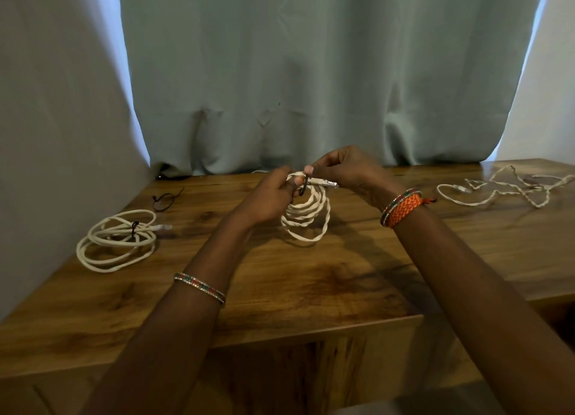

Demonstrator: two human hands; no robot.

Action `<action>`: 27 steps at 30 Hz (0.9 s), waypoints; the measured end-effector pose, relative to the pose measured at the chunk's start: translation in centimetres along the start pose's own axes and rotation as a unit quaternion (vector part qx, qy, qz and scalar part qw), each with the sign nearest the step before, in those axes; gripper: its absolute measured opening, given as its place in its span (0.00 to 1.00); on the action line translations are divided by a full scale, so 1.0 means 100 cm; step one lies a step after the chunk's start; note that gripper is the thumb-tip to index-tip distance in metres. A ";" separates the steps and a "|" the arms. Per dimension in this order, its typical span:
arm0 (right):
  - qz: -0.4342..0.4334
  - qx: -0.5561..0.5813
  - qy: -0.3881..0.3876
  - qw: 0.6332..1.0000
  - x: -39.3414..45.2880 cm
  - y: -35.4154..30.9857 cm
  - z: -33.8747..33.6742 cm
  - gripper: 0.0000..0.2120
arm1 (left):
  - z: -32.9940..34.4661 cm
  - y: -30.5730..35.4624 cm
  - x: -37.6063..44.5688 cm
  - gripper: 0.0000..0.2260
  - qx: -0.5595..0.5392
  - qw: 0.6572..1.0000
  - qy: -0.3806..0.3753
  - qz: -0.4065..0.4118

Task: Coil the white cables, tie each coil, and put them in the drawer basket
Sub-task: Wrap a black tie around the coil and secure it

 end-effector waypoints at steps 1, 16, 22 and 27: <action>-0.004 -0.004 0.005 1.000 0.000 0.001 0.002 0.12 | -0.001 0.000 0.000 0.08 0.004 1.000 -0.003 -0.005; -0.074 -0.169 0.040 0.982 -0.008 -0.012 0.006 0.14 | 0.000 0.007 -0.002 0.07 0.053 0.998 -0.003 0.032; -0.089 -0.220 -0.028 0.971 -0.013 -0.019 0.014 0.11 | -0.005 0.004 -0.003 0.06 0.081 0.997 0.015 0.012; -0.106 -0.232 -0.022 0.967 -0.012 -0.018 0.015 0.14 | -0.003 0.006 -0.003 0.07 0.032 0.999 0.005 -0.008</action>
Point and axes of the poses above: each hand's wrist, its own x-axis towards the middle knuckle, its own z-axis out of the palm, y = z × x, the point moved 4 cm from there along x, towards the middle knuckle, and after that the axes turned 8 degrees about -x, right-handed, at the moved point
